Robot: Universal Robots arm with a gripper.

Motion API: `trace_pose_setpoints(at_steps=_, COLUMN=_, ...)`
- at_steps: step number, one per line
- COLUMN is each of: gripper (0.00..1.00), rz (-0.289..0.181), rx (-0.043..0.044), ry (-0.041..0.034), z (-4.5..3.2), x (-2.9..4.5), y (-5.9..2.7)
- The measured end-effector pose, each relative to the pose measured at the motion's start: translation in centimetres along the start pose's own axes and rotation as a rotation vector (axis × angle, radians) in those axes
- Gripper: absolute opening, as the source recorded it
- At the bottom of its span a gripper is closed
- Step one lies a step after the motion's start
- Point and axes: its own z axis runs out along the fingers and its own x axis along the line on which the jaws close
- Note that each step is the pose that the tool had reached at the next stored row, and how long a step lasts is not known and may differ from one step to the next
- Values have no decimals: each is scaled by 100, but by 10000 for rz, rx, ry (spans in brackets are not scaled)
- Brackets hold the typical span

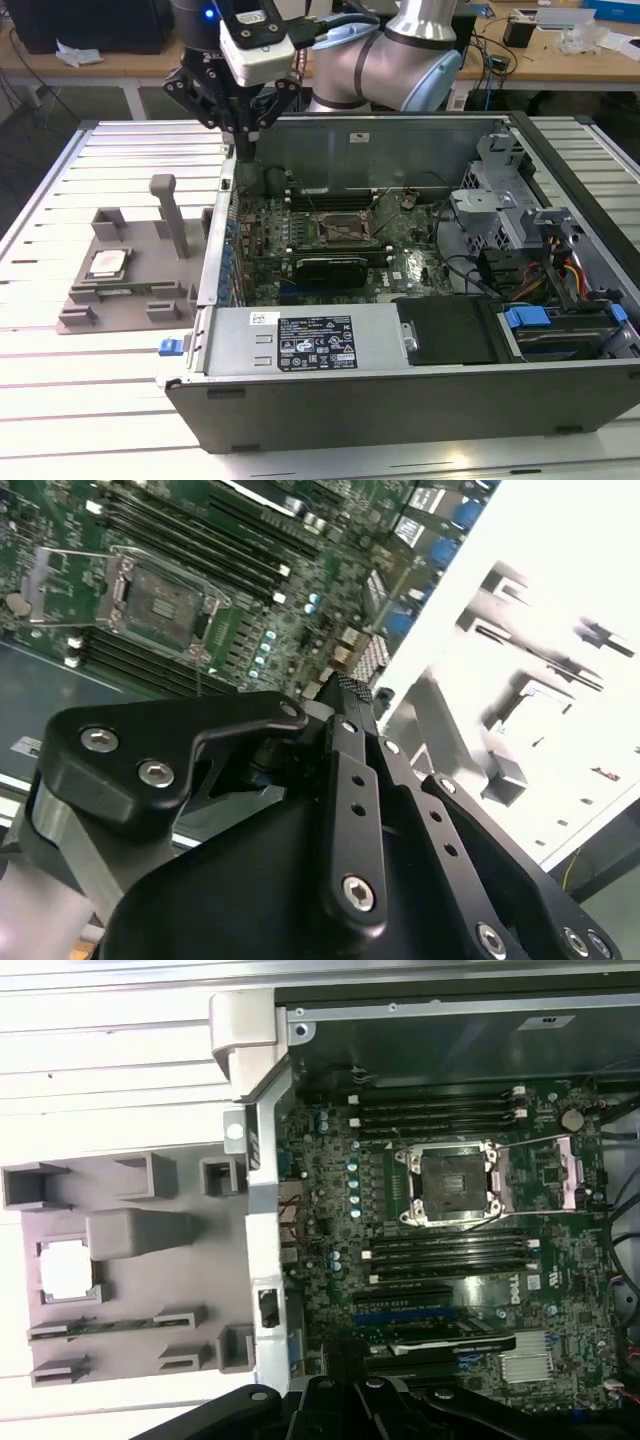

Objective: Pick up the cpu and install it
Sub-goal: 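Reach for the cpu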

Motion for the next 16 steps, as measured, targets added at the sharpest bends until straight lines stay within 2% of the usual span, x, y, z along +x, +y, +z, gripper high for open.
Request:
trace_pose_setpoints(at_steps=6, gripper=11, rz=0, rx=0, ry=0, z=-4, x=161, y=-12)
trace_pose_setpoints(at_steps=9, gripper=11, rz=1, rx=0, ry=0, z=-8, x=301, y=-22)
trace_pose_setpoints(at_steps=16, gripper=11, rz=2, rx=0, ry=0, z=-11, x=425, y=-32)
